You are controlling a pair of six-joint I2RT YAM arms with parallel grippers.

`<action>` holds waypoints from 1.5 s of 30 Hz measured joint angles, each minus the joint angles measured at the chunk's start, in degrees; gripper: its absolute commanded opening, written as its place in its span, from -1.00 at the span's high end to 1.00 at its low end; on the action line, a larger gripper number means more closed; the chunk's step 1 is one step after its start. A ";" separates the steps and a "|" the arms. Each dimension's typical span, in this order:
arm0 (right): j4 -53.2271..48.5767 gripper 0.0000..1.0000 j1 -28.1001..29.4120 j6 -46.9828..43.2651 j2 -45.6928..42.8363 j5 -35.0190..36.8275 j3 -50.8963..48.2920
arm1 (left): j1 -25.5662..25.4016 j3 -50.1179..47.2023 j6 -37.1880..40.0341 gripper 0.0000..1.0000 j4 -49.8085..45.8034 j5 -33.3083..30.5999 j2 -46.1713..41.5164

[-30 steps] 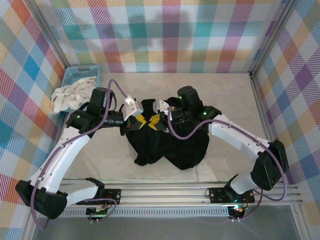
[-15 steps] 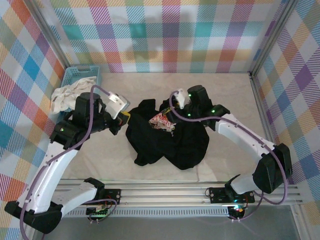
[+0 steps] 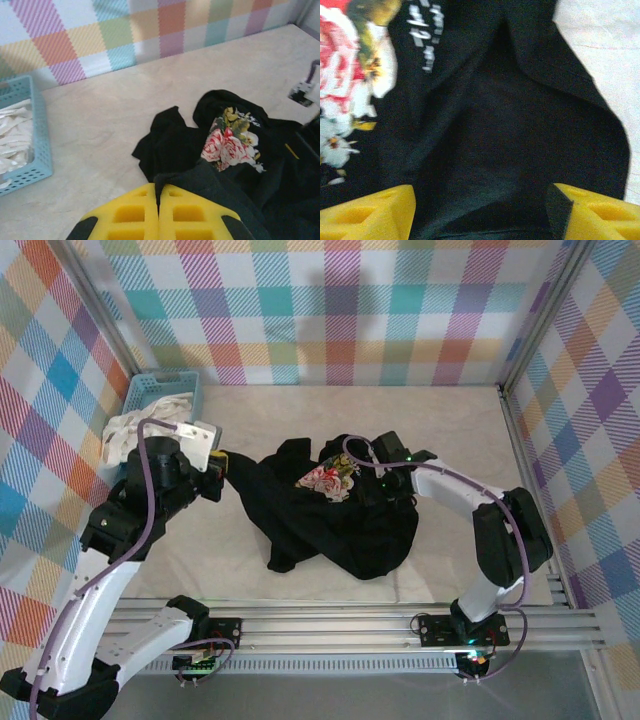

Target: Fold the inside-out t-shirt

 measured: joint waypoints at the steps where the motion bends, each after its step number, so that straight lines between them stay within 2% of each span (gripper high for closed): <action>1: 0.00 -0.37 -0.79 0.22 0.09 0.24 0.00 | 0.09 0.42 -0.39 1.00 0.00 -0.83 0.00; 5: 0.26 -0.26 -2.78 0.37 2.99 0.74 1.75 | 0.72 1.92 -1.01 1.00 0.04 -3.30 0.09; 12: 2.08 -0.11 -3.58 -1.46 14.40 -0.24 12.81 | 1.20 2.34 -1.11 1.00 0.04 -4.39 0.22; 18: 2.80 0.51 -5.18 -3.26 21.16 -1.36 20.15 | 1.88 2.34 -1.14 1.00 0.04 -4.48 0.72; 21: 2.80 0.85 -7.13 -3.87 22.27 -2.43 20.90 | 2.58 2.36 -1.62 1.00 0.04 -4.48 1.11; 23: 2.78 1.00 -8.48 -4.42 22.25 -2.91 20.90 | 3.19 2.45 -2.29 1.00 0.02 -4.48 1.46; 26: 2.80 1.00 -10.34 -5.40 20.83 -3.63 20.57 | 4.39 3.78 -3.32 1.00 -0.13 -4.50 2.45; 29: 2.56 1.00 -12.20 -5.90 15.39 -5.03 18.80 | 5.92 6.54 -4.22 1.00 -0.24 -4.90 3.85; 38: 1.18 1.00 -18.99 -6.93 -9.27 -14.64 17.14 | 10.49 17.75 -5.25 1.00 -1.09 -8.41 6.75; 45: -3.21 1.00 -20.76 -8.79 -12.76 -18.78 19.10 | 12.28 21.73 -5.20 1.00 -1.11 -11.34 6.71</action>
